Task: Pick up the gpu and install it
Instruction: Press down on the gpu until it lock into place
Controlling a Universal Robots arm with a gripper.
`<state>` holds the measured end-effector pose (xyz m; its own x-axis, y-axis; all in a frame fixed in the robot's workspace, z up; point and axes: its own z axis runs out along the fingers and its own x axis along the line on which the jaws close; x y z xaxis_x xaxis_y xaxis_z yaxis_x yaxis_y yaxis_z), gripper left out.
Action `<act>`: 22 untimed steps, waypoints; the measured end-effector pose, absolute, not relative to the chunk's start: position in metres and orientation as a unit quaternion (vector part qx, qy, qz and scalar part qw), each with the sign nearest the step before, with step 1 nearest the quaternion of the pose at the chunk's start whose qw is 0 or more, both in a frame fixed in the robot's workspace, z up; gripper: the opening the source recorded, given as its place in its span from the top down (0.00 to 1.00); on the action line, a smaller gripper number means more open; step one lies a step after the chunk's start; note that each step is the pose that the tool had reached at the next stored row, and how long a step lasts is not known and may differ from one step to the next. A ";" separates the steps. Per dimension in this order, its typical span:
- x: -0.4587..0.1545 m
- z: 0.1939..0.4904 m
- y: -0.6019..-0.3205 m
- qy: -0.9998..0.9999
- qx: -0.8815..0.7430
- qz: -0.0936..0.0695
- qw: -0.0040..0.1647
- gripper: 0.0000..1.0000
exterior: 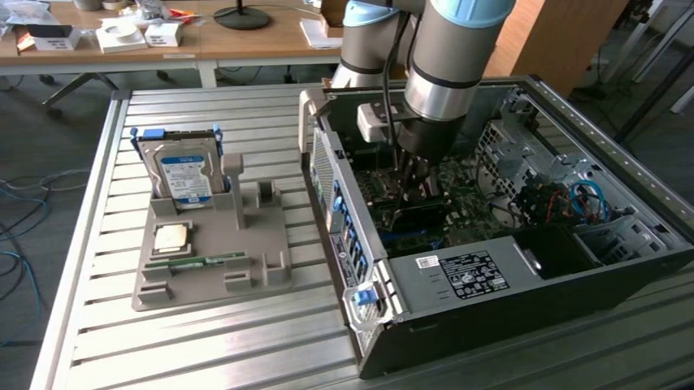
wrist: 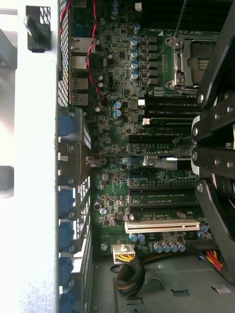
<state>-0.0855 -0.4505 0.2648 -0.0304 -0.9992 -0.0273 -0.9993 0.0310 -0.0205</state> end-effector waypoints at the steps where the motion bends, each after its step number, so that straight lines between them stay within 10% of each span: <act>1: -0.086 0.265 -0.451 0.718 -0.696 0.002 0.017 0.89; 22: -0.086 0.262 -0.451 0.718 -0.696 0.002 0.017 0.89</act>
<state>-0.0858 -0.4507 0.2617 -0.0303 -0.9992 -0.0272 -0.9993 0.0309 -0.0204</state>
